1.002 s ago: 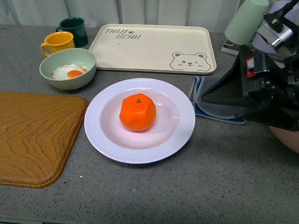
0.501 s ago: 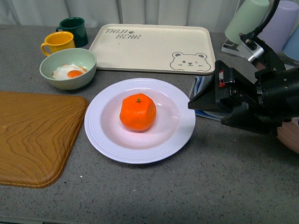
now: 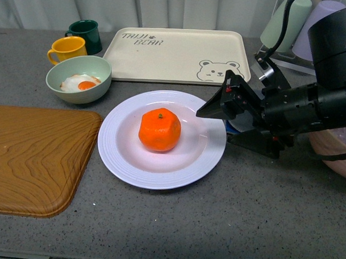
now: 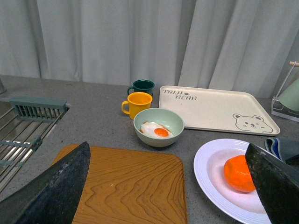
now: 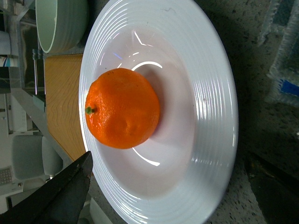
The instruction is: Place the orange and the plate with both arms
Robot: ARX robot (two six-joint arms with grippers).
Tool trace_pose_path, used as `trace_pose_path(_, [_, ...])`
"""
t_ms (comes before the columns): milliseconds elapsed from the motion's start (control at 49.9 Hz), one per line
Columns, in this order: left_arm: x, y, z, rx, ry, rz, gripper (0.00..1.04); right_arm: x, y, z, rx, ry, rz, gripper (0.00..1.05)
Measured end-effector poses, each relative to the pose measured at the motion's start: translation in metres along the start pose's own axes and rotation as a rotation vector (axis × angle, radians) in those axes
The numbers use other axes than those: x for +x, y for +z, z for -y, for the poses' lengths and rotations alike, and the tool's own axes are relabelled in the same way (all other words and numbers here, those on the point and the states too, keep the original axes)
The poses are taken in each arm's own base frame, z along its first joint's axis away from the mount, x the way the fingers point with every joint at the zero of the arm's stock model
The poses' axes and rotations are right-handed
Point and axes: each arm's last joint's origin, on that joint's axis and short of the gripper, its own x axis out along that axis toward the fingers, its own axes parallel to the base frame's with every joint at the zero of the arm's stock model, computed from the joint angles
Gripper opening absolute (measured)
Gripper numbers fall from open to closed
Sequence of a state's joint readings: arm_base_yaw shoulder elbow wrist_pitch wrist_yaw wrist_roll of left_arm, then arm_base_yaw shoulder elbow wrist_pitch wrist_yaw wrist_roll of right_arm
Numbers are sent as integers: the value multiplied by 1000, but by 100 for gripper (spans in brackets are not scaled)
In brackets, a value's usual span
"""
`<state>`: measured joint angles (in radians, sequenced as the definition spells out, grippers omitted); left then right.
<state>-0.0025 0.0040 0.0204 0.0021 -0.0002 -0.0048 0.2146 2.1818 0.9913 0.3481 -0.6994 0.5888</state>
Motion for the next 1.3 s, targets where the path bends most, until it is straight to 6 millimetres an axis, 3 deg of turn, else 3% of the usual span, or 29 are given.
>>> trace_pose_path(381, [0, 0, 0, 0, 0, 0, 98, 33, 6, 0, 117, -9, -12, 95])
trace_pose_path(541, [0, 0, 0, 0, 0, 0, 98, 40, 5, 5, 176, -36, -21, 70])
trace_pose_path(682, [0, 0, 0, 0, 0, 0, 98, 45, 4, 9, 229, -73, -30, 40])
trace_pose_path(882, [0, 0, 0, 0, 0, 0, 98, 46, 5, 9, 236, -51, -44, 5])
trace_pose_path(1303, [0, 0, 0, 0, 0, 0, 98, 44, 0, 8, 199, 18, 18, 4])
